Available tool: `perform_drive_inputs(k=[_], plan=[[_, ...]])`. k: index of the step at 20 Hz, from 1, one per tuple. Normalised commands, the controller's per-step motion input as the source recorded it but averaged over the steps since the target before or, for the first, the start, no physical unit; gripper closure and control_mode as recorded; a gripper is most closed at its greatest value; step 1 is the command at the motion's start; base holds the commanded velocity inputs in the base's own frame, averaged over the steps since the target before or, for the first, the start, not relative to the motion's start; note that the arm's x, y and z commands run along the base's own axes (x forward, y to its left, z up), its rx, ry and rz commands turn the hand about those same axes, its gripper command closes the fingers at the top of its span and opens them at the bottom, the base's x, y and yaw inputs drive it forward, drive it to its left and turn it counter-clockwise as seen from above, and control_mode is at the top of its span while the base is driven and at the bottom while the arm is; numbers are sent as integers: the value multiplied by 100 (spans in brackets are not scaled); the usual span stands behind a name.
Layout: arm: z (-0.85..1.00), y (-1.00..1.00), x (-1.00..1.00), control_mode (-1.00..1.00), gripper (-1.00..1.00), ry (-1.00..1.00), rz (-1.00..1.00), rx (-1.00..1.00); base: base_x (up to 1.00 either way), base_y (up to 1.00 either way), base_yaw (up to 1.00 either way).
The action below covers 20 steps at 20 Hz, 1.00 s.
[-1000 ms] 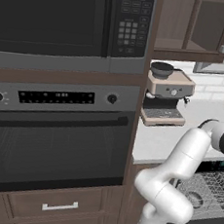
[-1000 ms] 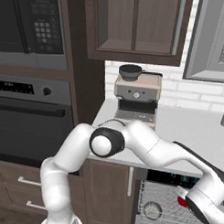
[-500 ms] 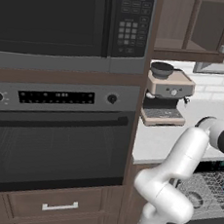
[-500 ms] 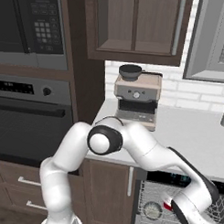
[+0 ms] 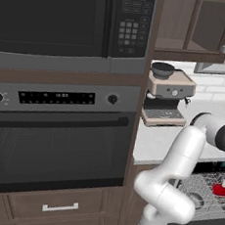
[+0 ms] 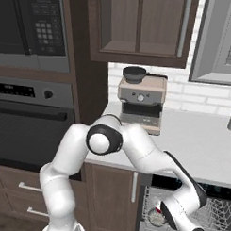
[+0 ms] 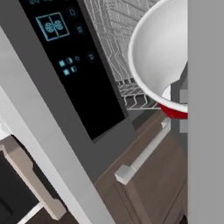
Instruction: Pick up the cup and bowl from the counter, place them in the dishwasher, and close the dishwasher door.
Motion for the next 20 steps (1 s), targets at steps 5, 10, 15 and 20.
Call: perform_drive_inputs(k=[5, 10, 15, 20], plan=[[-9, 0, 48, -100, 100, 0, 1, 0, 0, 0, 0], [-27, 0, 48, -100, 100, 0, 3, 0, 0, 0, 0], [-55, 0, 15, -100, 100, 1, 5, -2, 0, 0, 0], [-56, 0, 11, -100, 100, 1, 7, -6, 0, 0, 0]])
